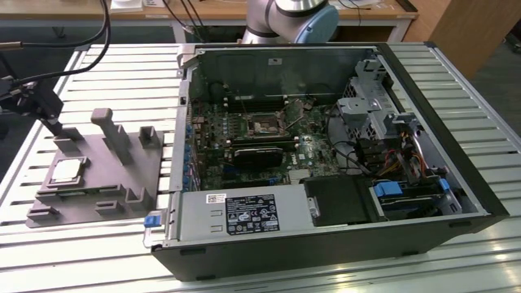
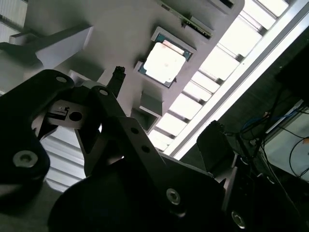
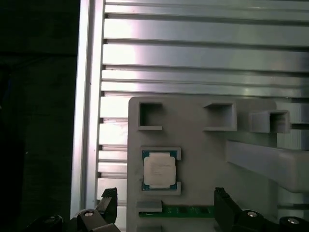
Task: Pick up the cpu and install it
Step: 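Pick up the cpu and move it towards the insertion slot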
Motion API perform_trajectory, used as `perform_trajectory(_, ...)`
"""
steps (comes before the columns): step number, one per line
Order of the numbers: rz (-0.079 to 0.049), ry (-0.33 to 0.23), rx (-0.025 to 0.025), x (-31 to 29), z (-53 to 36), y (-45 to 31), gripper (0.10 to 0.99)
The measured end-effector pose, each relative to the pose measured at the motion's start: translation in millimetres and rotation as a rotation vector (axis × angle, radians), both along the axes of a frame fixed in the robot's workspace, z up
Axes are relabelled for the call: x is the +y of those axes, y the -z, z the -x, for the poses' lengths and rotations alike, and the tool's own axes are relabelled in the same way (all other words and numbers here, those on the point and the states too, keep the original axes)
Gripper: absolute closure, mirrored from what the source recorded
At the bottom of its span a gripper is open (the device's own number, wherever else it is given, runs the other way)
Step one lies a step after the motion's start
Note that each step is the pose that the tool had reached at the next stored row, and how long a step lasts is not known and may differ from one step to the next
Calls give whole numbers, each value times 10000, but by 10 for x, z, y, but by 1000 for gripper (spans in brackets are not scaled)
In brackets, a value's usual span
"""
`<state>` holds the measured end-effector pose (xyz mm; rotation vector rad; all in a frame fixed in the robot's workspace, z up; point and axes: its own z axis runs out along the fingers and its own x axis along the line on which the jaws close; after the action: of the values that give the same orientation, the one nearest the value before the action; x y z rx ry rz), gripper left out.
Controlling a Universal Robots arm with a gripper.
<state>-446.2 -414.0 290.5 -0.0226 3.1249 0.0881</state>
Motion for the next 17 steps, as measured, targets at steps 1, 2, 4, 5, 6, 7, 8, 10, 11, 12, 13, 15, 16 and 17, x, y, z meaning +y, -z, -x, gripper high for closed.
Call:
perform_trajectory(1,-1,-23,5,-4,2,18,208)
perform_trajectory(2,-3,-27,14,-4,4,35,208)
perform_trajectory(4,-2,-30,61,-5,3,67,208)
perform_trajectory(5,-1,-30,70,-6,4,84,208)
perform_trajectory(6,-3,-30,83,-6,4,101,208)
perform_trajectory(7,-3,-32,107,-6,4,120,208)
perform_trajectory(8,-3,-38,132,-6,4,138,208)
perform_trajectory(10,-2,-67,182,-9,3,174,208)
perform_trajectory(11,-3,-86,208,-12,3,192,208)
perform_trajectory(12,-3,-99,237,-13,4,210,208)
perform_trajectory(13,-3,-107,271,-13,5,228,208)
perform_trajectory(15,-2,-116,311,-14,4,262,208)
perform_trajectory(16,-3,-118,328,-14,4,279,208)
perform_trajectory(17,-4,-118,340,-14,4,298,208)
